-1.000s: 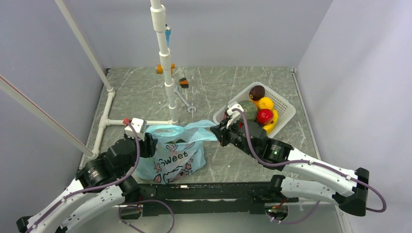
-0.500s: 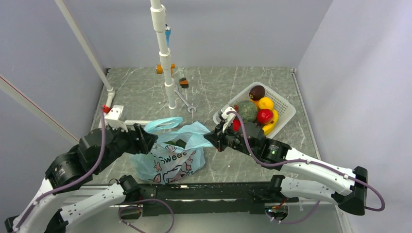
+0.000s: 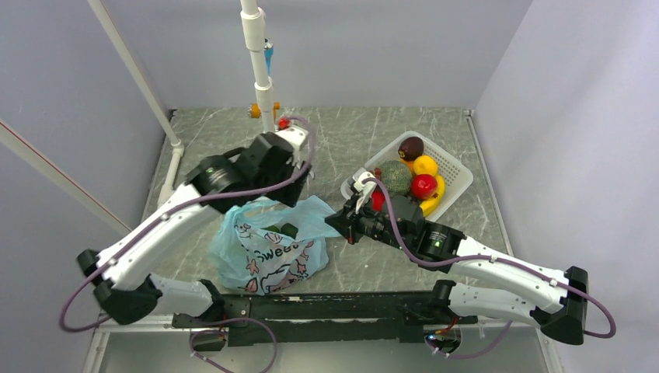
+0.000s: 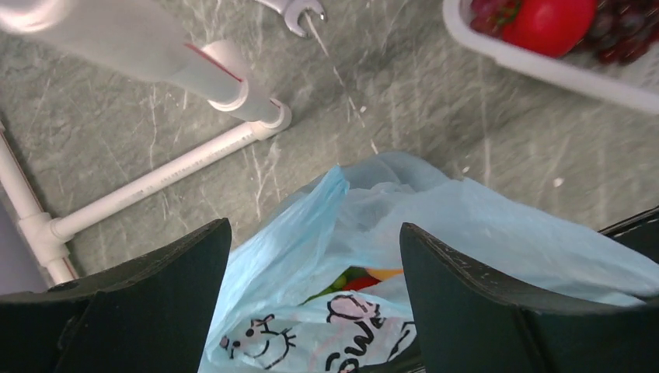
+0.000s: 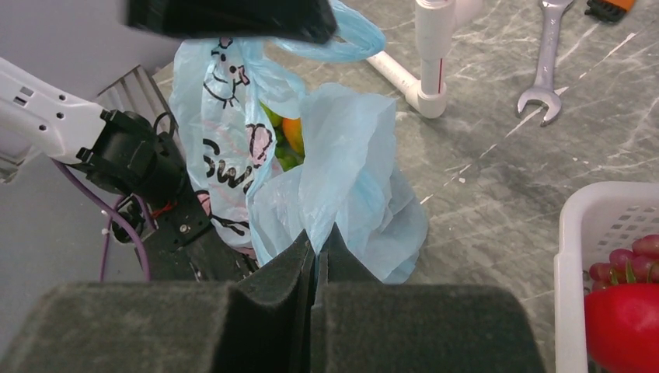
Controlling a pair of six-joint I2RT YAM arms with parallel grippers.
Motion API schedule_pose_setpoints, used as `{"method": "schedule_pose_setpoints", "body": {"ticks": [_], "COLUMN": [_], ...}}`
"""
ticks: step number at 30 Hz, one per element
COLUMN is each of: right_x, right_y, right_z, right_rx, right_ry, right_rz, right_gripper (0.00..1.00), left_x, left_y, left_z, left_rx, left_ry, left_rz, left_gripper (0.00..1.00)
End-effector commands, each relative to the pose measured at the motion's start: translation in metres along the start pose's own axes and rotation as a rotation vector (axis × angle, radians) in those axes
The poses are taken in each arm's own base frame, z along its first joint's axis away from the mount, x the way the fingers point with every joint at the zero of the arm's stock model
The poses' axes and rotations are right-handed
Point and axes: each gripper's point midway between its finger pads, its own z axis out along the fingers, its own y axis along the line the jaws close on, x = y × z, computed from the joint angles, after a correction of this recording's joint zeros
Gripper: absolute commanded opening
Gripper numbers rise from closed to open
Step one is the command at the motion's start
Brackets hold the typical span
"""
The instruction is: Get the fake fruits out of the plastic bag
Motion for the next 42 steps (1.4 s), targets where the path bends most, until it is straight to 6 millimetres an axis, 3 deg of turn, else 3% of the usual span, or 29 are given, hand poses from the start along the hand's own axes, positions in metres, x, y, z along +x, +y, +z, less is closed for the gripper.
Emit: {"method": "schedule_pose_setpoints", "body": {"ticks": [1,8,14,18,20,23,27,32,35,39,42], "right_x": [-0.018,-0.017,-0.014,-0.013,-0.014,-0.021,-0.048,-0.088,-0.114,-0.146,-0.148], "right_y": [0.005,0.004,0.0,-0.007,-0.016,-0.046,-0.074,-0.098,-0.104,-0.1,-0.098], "right_z": [-0.006,-0.008,-0.008,-0.007,-0.006,-0.011,-0.024,-0.039,-0.046,-0.056,-0.058], "right_rx": [-0.019,-0.017,0.0,0.034,0.086,0.268,0.421,0.528,0.551,0.533,0.52], "right_ry": [-0.056,-0.057,-0.052,-0.058,-0.061,-0.089,-0.134,-0.197,-0.229,-0.293,-0.293], "right_rz": [0.012,0.01,0.002,0.005,0.02,0.078,0.113,0.139,0.142,0.117,0.097], "right_gripper": [0.0,0.0,0.0,0.0,0.0,0.0,0.0,0.0,0.0,0.0,0.0], "left_x": [0.003,0.024,0.036,0.032,0.028,0.018,0.001,-0.039,-0.062,-0.072,-0.054], "left_y": [0.001,-0.002,0.011,0.031,0.046,0.078,0.109,0.128,0.129,0.12,0.106], "left_z": [0.022,0.059,0.052,0.026,0.009,-0.022,-0.062,-0.112,-0.14,-0.15,-0.132], "left_rx": [-0.052,-0.104,-0.146,-0.197,-0.251,-0.383,-0.45,-0.358,-0.309,-0.239,-0.171], "left_ry": [0.069,0.102,0.08,0.013,-0.034,-0.129,-0.277,-0.509,-0.605,-0.62,-0.576], "left_rz": [0.106,0.069,0.048,0.019,-0.012,-0.09,-0.203,-0.334,-0.346,-0.338,-0.344], "left_gripper": [0.86,0.79,0.43,0.07,0.0,0.0,0.0,0.0,0.0,0.0,0.0]}}
